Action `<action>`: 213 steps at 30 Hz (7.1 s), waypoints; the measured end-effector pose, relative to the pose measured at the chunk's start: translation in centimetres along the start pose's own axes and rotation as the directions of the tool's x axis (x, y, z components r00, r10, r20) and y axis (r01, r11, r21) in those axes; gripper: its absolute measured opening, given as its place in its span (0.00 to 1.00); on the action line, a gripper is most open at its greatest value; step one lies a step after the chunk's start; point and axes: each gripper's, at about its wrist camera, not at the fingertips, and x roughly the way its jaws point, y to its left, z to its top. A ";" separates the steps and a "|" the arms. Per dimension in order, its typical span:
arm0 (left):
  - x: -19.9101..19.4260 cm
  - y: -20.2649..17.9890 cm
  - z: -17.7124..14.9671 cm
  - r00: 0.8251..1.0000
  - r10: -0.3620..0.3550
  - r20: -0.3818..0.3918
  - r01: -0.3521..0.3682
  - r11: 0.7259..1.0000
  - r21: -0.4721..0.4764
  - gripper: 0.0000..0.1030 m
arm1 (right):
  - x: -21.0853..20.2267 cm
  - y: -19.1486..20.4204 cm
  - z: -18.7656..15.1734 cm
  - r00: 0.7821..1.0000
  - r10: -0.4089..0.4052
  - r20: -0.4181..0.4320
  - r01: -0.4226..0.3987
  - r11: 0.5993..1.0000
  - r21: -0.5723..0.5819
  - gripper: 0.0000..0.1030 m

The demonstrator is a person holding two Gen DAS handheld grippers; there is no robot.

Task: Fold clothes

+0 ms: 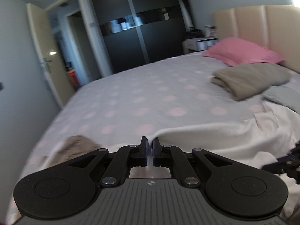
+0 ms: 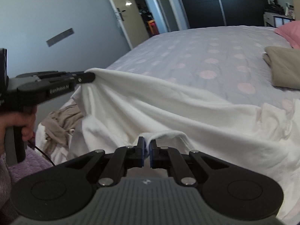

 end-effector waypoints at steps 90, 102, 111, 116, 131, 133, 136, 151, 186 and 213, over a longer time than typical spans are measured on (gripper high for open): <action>12.5 0.7 -2.2 0.963 -0.111 -0.247 0.110 0.994 -0.018 0.04 | 13.1 -5.2 10.3 0.999 -0.024 -0.042 0.025 0.999 0.042 0.09; 11.8 4.8 -5.9 0.931 -0.043 -0.364 0.023 0.998 -0.060 0.05 | 14.8 -4.6 8.1 0.981 -0.067 -0.180 0.068 0.998 0.001 0.50; 10.3 4.2 -5.7 0.931 -0.107 -0.349 0.083 0.993 -0.083 0.46 | 10.0 -3.2 3.5 0.963 -0.018 -0.268 0.034 0.998 0.054 0.76; 9.9 4.2 -6.9 0.918 -0.091 -0.386 0.068 0.995 -0.074 0.49 | 8.6 -0.7 -0.7 0.937 0.030 -0.348 -0.014 0.999 0.048 0.76; 9.2 2.5 -8.1 0.883 -0.107 -0.456 0.110 0.994 -0.021 0.12 | 6.5 -1.4 -4.1 0.928 -0.083 -0.364 0.073 0.996 -0.042 0.05; 8.8 2.0 -7.7 0.881 -0.133 -0.454 0.137 0.990 -0.023 0.10 | 5.2 -3.0 -3.1 0.934 -0.133 -0.331 0.125 0.991 -0.047 0.05; 7.9 0.5 -6.8 0.872 -0.201 -0.447 0.209 0.977 -0.034 0.09 | 3.0 -5.7 -1.3 0.940 -0.204 -0.274 0.207 0.978 -0.017 0.05; 5.7 -14.0 -2.9 0.669 -0.587 -0.456 0.672 0.740 0.031 0.09 | -7.0 -17.5 6.6 0.865 -0.474 -0.163 0.476 0.879 -0.026 0.06; 10.4 -9.7 5.3 0.512 -0.720 -0.468 0.815 0.579 0.000 0.45 | 1.2 -22.2 2.3 0.826 -0.397 -0.401 0.395 0.914 -0.093 0.14; 19.0 -11.9 1.7 0.797 -0.414 -0.440 0.519 0.842 0.146 0.13 | 0.4 -22.7 2.7 0.832 -0.405 -0.379 0.406 0.910 -0.082 0.09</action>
